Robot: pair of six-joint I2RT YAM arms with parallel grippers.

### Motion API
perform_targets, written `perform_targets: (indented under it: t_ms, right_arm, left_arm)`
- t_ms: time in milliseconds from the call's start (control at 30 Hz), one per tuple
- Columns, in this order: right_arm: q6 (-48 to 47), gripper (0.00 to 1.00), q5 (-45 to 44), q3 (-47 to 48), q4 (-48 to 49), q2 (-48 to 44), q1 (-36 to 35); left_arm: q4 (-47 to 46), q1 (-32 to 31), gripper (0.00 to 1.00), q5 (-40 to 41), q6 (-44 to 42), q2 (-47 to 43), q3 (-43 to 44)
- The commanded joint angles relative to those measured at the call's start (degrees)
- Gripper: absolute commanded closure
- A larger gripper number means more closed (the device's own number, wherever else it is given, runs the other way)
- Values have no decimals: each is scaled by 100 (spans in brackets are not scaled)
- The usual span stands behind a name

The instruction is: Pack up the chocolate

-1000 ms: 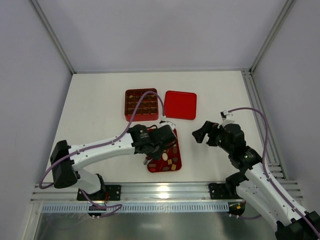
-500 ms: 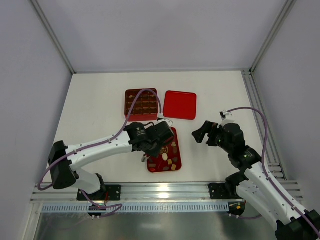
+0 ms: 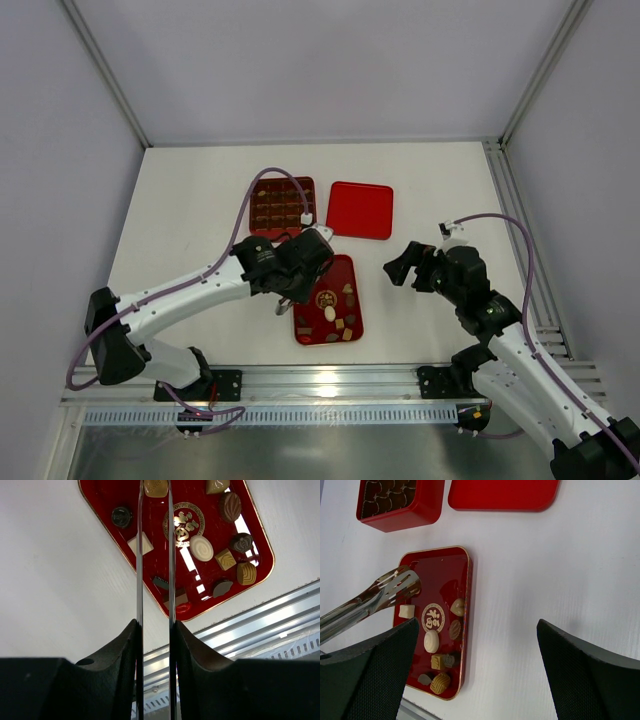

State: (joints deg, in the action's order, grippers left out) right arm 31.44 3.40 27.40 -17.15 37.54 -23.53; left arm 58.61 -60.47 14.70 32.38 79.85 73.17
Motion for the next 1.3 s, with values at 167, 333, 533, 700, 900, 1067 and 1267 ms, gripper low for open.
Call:
perform_targets:
  t_ms: [167,333,533,700,900,1067,1267]
  right_arm:
    - [11,0,20,99,291,60,-20]
    - [20,0,29,99,326,96,-20]
    - [11,0,38,99,379,157,-20]
    - [-24,0,47,125,423,271,-20]
    - [-85,0,108,213,475,438,-20]
    - [-112,0,152,292,528,605,-20]
    - [-156,0,222,345,581,781,-20]
  left_arm:
    - [-122,307,68,-99,-197,-225,163]
    - [-104,623,69,-195,-363,-251,330]
    - [-157,1176,69,-327,-610,-234,575]
    - [-192,1712,69,-406,-777,-137,839]
    - [-289,2283,68,-389,-918,135,1287]
    - [-438,2715,68,-406,-1006,504,1630]
    - [-552,3260,69,-432,-1137,900,1955]
